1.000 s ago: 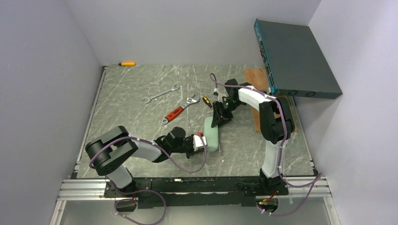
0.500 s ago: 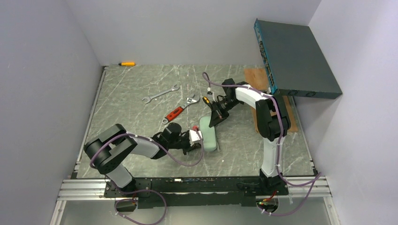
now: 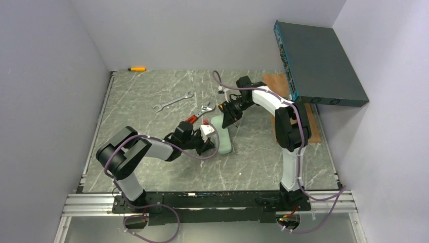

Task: Open the umbrella

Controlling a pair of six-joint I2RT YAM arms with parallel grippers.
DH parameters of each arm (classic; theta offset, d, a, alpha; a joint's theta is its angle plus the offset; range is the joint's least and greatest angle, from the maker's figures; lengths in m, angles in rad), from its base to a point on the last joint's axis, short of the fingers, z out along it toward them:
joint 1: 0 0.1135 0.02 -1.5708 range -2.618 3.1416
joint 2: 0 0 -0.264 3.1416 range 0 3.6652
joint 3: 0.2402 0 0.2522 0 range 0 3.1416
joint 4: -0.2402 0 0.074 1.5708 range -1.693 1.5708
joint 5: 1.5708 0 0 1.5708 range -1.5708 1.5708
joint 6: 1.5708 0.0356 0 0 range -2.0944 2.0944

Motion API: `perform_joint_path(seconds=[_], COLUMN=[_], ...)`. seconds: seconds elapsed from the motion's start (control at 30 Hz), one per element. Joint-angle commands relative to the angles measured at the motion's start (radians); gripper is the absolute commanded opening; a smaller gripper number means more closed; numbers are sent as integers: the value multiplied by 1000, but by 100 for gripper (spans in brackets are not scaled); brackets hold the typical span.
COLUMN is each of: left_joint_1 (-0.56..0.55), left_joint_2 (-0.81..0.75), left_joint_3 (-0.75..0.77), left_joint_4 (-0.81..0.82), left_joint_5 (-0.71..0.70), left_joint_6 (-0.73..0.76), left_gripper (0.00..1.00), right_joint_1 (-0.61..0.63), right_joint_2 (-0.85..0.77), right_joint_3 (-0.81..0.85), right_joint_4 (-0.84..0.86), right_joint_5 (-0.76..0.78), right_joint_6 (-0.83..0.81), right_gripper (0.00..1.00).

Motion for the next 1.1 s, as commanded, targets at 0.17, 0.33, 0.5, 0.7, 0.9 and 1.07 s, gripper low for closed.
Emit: perform_joint_path(seconds=[0.17,0.33,0.5,0.7,0.9,1.07], left_joint_1=[4,-24,-78,-115,-96,-44], left_joint_2=[-21,10,25,22,16,-9], left_joint_3=[19,48,60,55,67,34], left_joint_4=[91,105,122,116,44,31], left_joint_5=[-110,-99,-100,-153,-250,-280], left_joint_6=[-91,-126,-149,-189,-225,-208], left_gripper=[0,0,0,0,0,10], right_joint_1=[-75,-79,-76,-64,-59,-59], right_joint_2=[-35,-154,-131,-86,-10,12], right_joint_3=[57,-136,-208,-243,-249,-238], right_joint_4=[-103,-92,-9,41,-13,-58], right_joint_5=[187,78,37,16,92,135], right_joint_6=[132,294,420,418,288,185], right_gripper=[76,76,76,68,23,0])
